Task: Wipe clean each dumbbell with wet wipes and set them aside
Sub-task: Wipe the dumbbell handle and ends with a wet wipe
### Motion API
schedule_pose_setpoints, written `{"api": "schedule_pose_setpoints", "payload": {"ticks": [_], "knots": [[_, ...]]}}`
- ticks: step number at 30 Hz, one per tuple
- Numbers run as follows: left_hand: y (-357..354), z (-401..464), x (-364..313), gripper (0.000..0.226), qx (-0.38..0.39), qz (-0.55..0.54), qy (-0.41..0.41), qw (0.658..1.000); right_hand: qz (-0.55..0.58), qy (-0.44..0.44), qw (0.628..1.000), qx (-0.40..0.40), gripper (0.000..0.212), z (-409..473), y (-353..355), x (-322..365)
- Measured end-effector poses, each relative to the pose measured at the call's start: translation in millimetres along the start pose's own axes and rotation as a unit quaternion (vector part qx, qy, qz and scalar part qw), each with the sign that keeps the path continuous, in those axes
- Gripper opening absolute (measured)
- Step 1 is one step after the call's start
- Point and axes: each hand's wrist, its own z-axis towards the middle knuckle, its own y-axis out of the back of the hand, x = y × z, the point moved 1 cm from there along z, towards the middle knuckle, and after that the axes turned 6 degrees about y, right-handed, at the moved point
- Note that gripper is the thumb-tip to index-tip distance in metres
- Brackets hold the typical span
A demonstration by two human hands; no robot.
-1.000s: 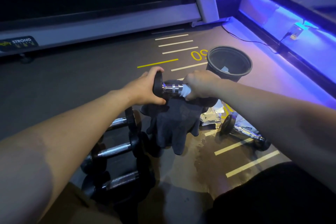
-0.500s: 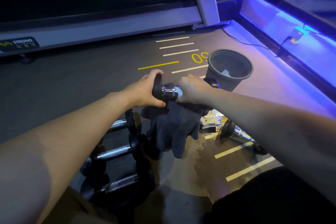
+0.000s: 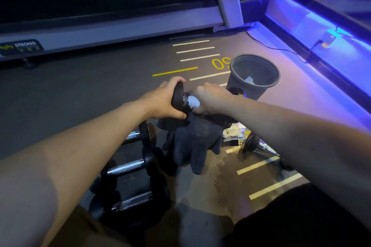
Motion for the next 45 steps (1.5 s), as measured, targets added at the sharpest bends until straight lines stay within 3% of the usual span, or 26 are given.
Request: {"api": "schedule_pose_setpoints", "payload": {"ticks": [8,11,18,25,32,36,41,45], "knots": [[0.3,1.1,0.1,0.101,-0.006,-0.002,-0.006,1.000,-0.133,-0.008,0.991,0.032,0.034,-20.0,6.4,-23.7],[1.0,1.2,1.3,0.102,-0.006,-0.007,-0.011,1.000,-0.171,-0.017,0.984,0.053,0.050,-30.0,6.1,-39.7],[2.6,2.6,3.4,0.102,0.022,-0.100,-0.018,0.995,-0.026,-0.096,0.994,0.043,0.063,-45.3,4.4,-52.6],[-8.3,3.3,6.4,0.111,0.043,-0.204,0.022,0.978,0.032,-0.112,0.993,0.018,0.049,-45.7,2.7,-55.4],[-9.4,-5.7,2.8,0.099,-0.012,-0.217,-0.005,0.976,0.018,-0.098,0.995,-0.023,0.046,-53.3,0.2,-54.3],[16.8,-13.4,-12.7,0.104,-0.055,-0.269,-0.050,0.960,0.021,-0.103,0.989,-0.101,0.046,-58.0,16.7,-54.9],[43.0,-24.4,-26.1,0.097,-0.109,-0.293,-0.069,0.948,0.149,-0.105,0.970,-0.159,0.029,-54.5,9.2,-44.7],[38.8,-29.2,-18.6,0.094,-0.096,-0.280,-0.052,0.954,0.206,-0.120,0.964,-0.117,0.042,-47.6,-16.9,-29.8]]}}
